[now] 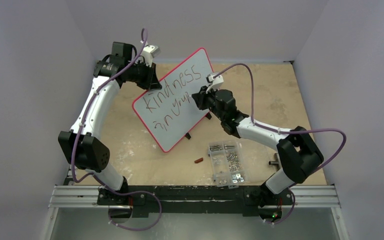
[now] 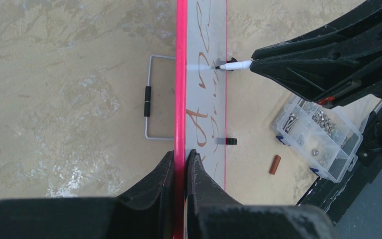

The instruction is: Write a sentence on the whiteboard

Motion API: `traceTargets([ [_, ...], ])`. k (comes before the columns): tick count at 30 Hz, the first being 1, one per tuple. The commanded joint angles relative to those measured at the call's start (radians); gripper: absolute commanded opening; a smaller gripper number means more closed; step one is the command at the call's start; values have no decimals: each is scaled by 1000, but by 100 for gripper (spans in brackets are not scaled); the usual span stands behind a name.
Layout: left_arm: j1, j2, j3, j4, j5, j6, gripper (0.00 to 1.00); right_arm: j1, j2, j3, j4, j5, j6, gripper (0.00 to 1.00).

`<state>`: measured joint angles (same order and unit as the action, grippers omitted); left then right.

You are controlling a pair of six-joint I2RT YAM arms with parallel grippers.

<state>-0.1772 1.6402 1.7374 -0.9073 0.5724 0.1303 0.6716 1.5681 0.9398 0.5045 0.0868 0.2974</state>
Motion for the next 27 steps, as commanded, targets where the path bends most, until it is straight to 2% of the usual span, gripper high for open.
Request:
traceTargets([
  [1, -5, -32, 14, -22, -66, 48, 0, 8, -19, -30, 23, -66, 30, 0],
  [12, -5, -29, 16, -19, -66, 47, 0, 8, -57, -45, 12, -59, 31, 0],
  [18, -5, -32, 18, -18, -64, 39, 0, 8, -163, -43, -34, -21, 13, 0],
  [27, -5, -40, 25, -31, -78, 22, 0, 7, -320, -162, -40, 19, 15, 0],
])
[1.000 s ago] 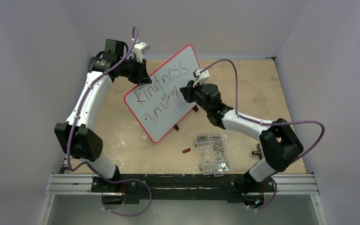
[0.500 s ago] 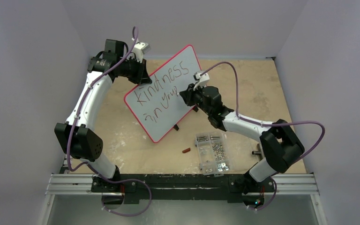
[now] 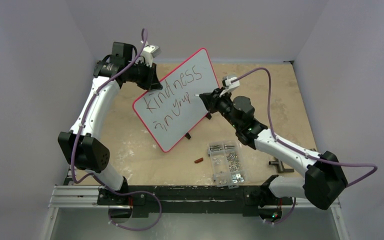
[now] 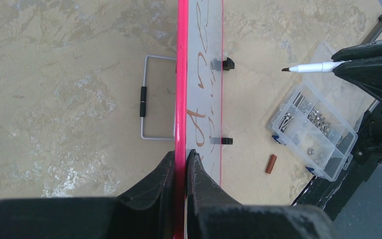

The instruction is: Write a sentence on the whiteboard

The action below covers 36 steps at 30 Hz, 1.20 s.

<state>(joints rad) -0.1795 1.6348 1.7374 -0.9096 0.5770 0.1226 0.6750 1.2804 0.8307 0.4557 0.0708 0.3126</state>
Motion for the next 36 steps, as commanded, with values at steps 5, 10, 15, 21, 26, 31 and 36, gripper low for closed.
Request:
traceTargets([
  [5, -4, -70, -32, 7, -120, 14, 0, 4, -27, -119, 70, -29, 45, 0],
  [10, -3, -95, -70, 41, -154, 13, 0, 39, -2, -154, 134, -89, 59, 0],
  [15, -3, -101, -88, 66, -169, 9, 0, 113, 18, -159, 142, -86, 21, 0],
  [21, -1, -106, -124, 101, -204, 13, 0, 136, 65, -192, 220, -145, 10, 0],
  [26, 12, -109, -142, 109, -199, 11, 0, 161, 99, -210, 273, -188, -10, 0],
  [31, 15, -106, -152, 115, -205, 8, 0, 171, 92, -232, 312, -215, -5, 0],
  [36, 22, -94, -142, 111, -197, 3, 0, 183, 111, -237, 350, -241, -19, 0],
])
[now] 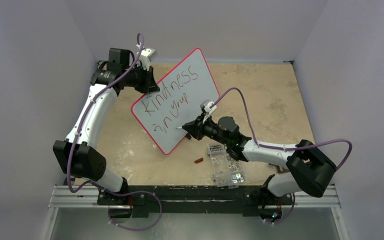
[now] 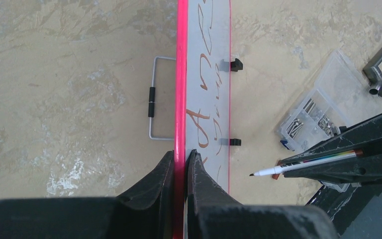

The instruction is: Write a sentence on the whiteboard

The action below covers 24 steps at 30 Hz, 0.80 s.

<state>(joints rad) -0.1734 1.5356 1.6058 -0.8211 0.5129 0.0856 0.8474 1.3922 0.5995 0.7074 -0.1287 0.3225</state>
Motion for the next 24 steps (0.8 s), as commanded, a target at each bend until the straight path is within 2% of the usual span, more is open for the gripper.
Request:
traceTargets([
  [1, 19, 6, -9, 23, -132, 39, 0, 11, 2, -4, 99, -37, -37, 0],
  [24, 36, 6, -18, 25, -132, 33, 0, 18, 154, 153, 76, 14, -48, 0],
])
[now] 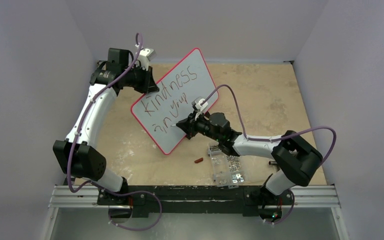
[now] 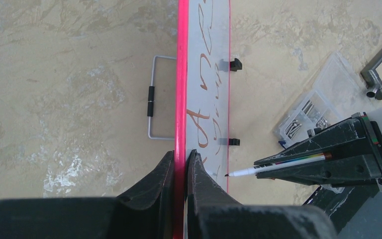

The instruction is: Write a sentence on the whiteboard

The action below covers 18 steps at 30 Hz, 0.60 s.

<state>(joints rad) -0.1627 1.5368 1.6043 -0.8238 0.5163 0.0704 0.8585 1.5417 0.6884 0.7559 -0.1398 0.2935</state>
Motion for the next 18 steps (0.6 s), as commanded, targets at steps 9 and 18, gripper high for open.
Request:
traceTargets([
  [9, 46, 3, -16, 34, -119, 42, 0, 7, 52, 73, 8, 37, -14, 0],
  [18, 52, 2, -15, 34, -112, 37, 0, 7, 83, 38, -23, 43, 4, 0],
])
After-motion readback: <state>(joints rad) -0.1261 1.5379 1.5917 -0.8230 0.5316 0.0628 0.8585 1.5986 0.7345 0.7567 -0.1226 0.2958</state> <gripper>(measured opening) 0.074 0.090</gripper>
